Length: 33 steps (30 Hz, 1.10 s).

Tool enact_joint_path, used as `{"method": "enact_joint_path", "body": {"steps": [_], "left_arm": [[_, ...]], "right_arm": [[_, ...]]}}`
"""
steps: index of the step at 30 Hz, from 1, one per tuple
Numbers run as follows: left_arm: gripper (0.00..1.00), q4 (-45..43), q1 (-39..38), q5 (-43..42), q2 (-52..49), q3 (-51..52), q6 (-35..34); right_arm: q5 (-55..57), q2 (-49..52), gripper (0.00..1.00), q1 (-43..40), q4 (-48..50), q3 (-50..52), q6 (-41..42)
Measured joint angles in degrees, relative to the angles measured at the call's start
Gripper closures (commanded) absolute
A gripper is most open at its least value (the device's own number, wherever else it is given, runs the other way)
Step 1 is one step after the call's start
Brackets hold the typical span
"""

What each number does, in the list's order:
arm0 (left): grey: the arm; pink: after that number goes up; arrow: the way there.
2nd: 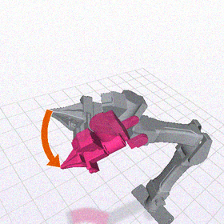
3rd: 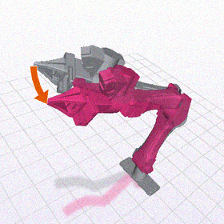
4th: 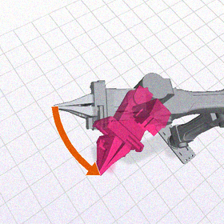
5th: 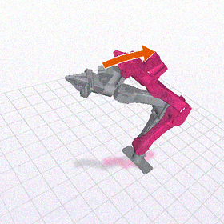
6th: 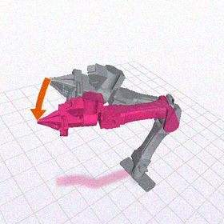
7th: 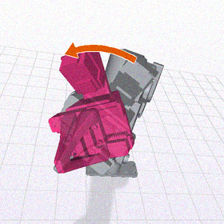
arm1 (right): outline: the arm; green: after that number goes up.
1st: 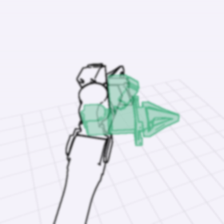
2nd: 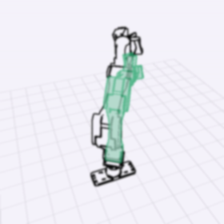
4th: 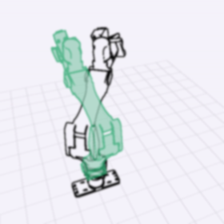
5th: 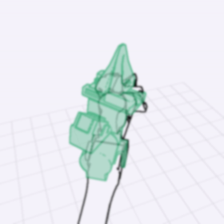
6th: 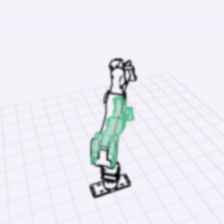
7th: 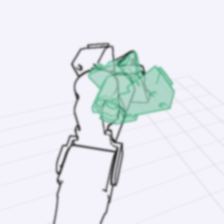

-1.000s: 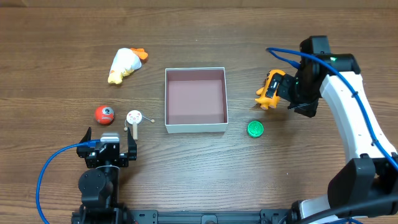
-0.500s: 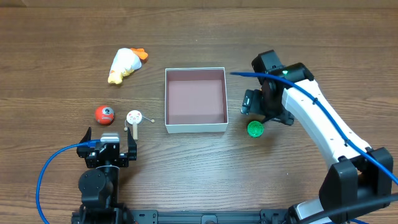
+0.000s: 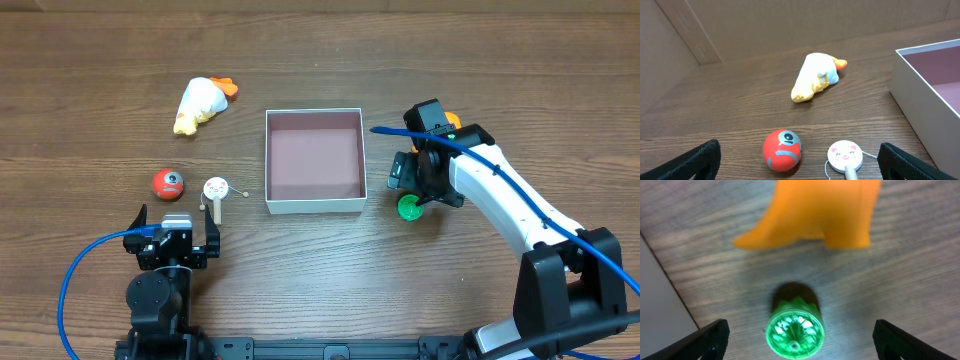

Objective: Pack container
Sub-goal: 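Move the right gripper down over the green round toy, then close the right gripper on the green round toy and lift it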

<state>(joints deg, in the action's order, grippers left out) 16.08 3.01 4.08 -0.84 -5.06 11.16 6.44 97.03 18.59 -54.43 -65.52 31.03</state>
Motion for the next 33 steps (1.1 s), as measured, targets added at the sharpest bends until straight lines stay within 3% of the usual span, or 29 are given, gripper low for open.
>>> {"method": "enact_joint_path", "body": {"steps": [20, 33], "left_arm": [[0.00, 0.0, 0.0, 0.0, 0.0, 0.0, 0.0], [0.00, 0.0, 0.0, 0.0, 0.0, 0.0, 0.0]], "right_arm": [[-2.6, 0.0, 0.05, 0.2, 8.8, 9.4, -3.6], [-3.7, 0.0, 0.16, 0.2, 10.1, 9.7, -4.3]]}}
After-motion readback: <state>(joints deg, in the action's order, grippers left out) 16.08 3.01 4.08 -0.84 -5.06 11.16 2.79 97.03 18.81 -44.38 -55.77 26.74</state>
